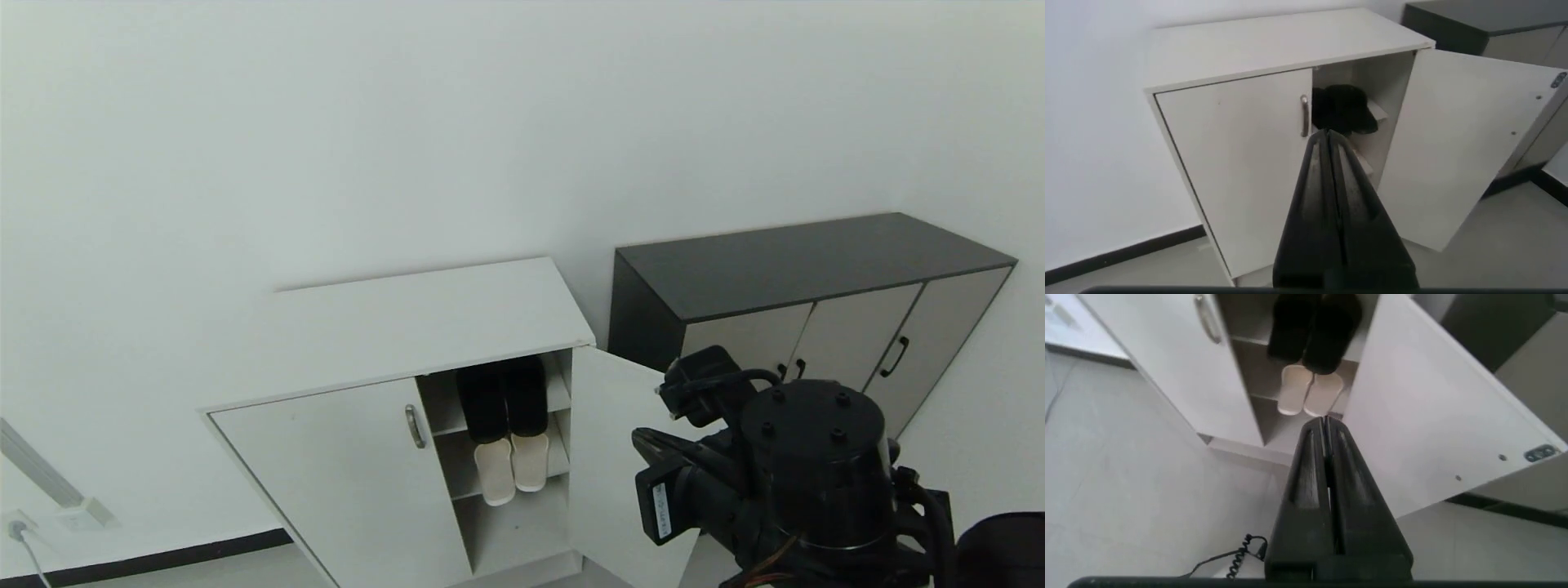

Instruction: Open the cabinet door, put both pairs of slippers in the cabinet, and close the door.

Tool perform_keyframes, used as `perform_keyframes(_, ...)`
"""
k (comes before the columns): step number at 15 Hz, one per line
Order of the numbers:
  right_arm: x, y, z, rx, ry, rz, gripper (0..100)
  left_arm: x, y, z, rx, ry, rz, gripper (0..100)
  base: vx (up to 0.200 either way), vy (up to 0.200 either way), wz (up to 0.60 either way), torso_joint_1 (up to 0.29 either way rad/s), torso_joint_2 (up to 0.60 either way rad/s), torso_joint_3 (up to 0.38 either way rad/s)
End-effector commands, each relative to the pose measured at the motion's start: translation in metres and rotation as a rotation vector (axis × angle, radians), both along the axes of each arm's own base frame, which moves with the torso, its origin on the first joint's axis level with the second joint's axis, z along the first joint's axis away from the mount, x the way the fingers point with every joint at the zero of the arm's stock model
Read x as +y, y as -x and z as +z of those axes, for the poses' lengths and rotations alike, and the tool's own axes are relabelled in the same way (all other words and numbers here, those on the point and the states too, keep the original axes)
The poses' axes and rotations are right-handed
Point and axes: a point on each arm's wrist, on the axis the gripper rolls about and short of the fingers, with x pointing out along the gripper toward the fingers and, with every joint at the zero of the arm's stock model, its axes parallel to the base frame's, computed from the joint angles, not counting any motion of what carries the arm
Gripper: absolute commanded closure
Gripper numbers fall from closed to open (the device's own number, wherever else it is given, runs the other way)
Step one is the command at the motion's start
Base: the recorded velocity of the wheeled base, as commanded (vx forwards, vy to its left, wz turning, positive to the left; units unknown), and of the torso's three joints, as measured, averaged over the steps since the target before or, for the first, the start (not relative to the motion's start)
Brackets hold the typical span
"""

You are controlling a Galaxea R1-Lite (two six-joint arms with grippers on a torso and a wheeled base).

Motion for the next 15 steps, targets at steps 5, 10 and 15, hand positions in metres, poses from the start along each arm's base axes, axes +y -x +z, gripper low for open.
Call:
perform_keyframes(5, 0.003, -0.008, -0.011, -0.015, 0.008, -0.015, 100, 0.0, 0.0, 0.0, 0.0, 0.001, -0.001, 100, -0.08, 0.0, 0.0, 0.0, 0.0, -0.001)
perform_keyframes(10, -0.002, -0.041, -0.017, -0.009, 0.019, -0.114, 100, 0.0, 0.0, 0.0, 0.0, 0.0, -0.001, 100, -0.08, 0.0, 0.0, 0.006, 0.01, -0.002)
perform_keyframes(15, -0.029, -0.13, -0.011, 0.032, 0.028, -0.322, 100, 0.0, 0.0, 0.0, 0.0, 0.003, 0.001, 100, 0.0, 0.0, 0.0, 0.0, 0.0, 0.0)
